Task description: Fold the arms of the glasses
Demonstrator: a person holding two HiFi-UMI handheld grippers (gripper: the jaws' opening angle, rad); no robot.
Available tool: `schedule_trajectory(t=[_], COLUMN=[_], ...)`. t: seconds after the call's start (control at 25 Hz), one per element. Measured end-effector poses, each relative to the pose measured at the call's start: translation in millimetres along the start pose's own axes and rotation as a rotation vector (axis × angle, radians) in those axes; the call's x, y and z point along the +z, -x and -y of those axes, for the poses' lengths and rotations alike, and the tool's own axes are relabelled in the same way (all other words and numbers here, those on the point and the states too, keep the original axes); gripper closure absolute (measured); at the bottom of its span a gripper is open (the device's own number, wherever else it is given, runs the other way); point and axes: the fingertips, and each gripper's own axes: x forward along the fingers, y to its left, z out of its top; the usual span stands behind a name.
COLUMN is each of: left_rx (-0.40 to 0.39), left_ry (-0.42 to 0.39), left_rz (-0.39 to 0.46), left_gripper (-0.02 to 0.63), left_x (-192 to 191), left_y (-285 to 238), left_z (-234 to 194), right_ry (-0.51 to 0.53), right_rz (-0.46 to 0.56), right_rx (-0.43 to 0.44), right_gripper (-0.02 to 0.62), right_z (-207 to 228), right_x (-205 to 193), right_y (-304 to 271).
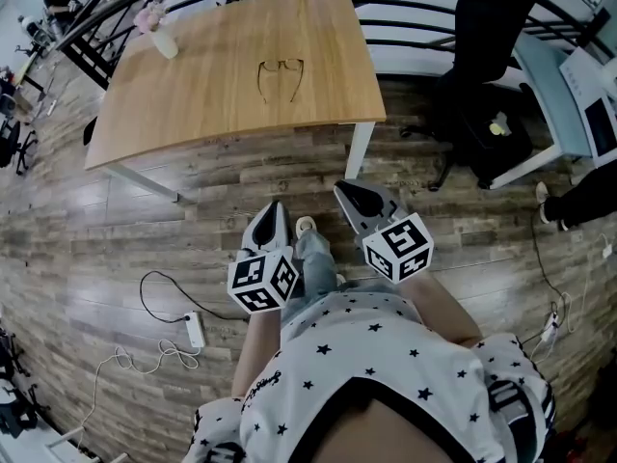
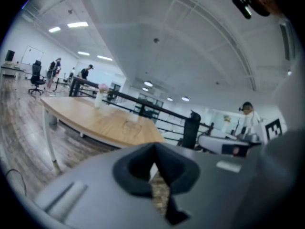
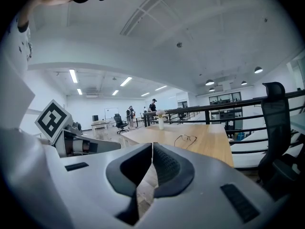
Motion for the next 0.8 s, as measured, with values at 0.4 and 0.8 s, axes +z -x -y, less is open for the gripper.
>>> schedule_trajectory(t=[0.4, 0.8], left_rx=[-0.015, -0.035], left_ry=[-0.004, 0.005], left_rz=[-0.009, -0.039], left_gripper=[0.600, 0.600], left_x=[15.3, 48.4], left_y=[-53.6, -118.5], left_z=[-15.5, -54.4], right_ry=[-0.008, 0.002], right_rz=[-0.028, -0.035], right_rx=[-0.030, -0.055], right_gripper=[0.577, 0.577], right_z=[40.1, 74.4], right_x=[-1.2, 25.2], right_y=[-40.1, -111.2])
